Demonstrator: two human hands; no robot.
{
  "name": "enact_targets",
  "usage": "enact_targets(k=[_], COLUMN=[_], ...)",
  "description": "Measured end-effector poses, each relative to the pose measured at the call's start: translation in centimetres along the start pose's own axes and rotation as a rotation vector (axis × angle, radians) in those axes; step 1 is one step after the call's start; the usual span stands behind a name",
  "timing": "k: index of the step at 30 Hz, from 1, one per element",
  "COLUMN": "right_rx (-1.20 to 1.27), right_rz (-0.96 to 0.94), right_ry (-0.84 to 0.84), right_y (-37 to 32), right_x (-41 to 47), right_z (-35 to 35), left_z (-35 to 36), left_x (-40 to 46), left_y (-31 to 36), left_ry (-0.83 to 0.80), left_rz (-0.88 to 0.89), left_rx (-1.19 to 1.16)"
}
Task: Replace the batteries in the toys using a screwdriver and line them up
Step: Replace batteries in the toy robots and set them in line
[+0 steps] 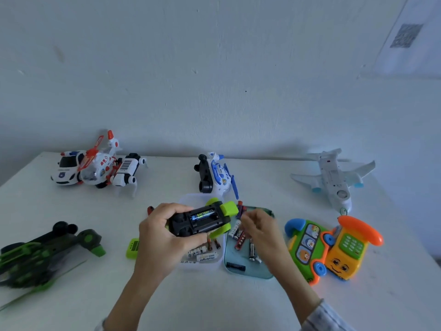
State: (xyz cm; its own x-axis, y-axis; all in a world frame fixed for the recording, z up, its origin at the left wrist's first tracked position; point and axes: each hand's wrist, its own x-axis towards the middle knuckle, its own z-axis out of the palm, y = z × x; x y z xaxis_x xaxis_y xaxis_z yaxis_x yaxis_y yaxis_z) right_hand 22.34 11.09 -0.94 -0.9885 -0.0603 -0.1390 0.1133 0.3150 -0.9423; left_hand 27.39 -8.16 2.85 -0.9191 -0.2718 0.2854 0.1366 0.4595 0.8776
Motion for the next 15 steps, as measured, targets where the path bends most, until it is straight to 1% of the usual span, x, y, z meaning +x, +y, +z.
enact_targets(k=[1,3,5,6,8,9,13,15], right_rx=[-0.05,-0.172,-0.417,-0.566,-0.798,-0.862,-0.957,-0.905], right_rz=[0.008,0.012,-0.029,-0.069,-0.128,-0.144,-0.183,-0.146], right_ry=[-0.025,-0.133,-0.26,-0.295,-0.312,-0.307,-0.312,-0.27], right_y=[1.0,2.6,3.4,3.6,3.3,3.1,2.9,2.6], right_x=[-0.1,-0.4,-0.7,-0.7,-0.8,-0.8,-0.5,0.0], right_z=[0.2,0.6,1.3,1.6,2.2,2.4,2.8,2.4], left_z=[-0.2,-0.3,-0.3,-0.2,-0.1,0.0,-0.3,-0.5], left_x=[0.0,0.0,-0.1,-0.2,-0.3,-0.4,-0.5,-0.4], left_y=[-0.2,-0.4,-0.5,-0.5,-0.5,-0.4,-0.1,0.0], left_ry=[0.009,0.022,0.033,0.033,0.022,0.014,0.026,0.031], left_rz=[-0.019,-0.052,-0.069,-0.071,-0.062,-0.057,-0.055,-0.049], left_rx=[-0.001,0.0,0.005,0.007,0.014,0.011,-0.027,-0.019])
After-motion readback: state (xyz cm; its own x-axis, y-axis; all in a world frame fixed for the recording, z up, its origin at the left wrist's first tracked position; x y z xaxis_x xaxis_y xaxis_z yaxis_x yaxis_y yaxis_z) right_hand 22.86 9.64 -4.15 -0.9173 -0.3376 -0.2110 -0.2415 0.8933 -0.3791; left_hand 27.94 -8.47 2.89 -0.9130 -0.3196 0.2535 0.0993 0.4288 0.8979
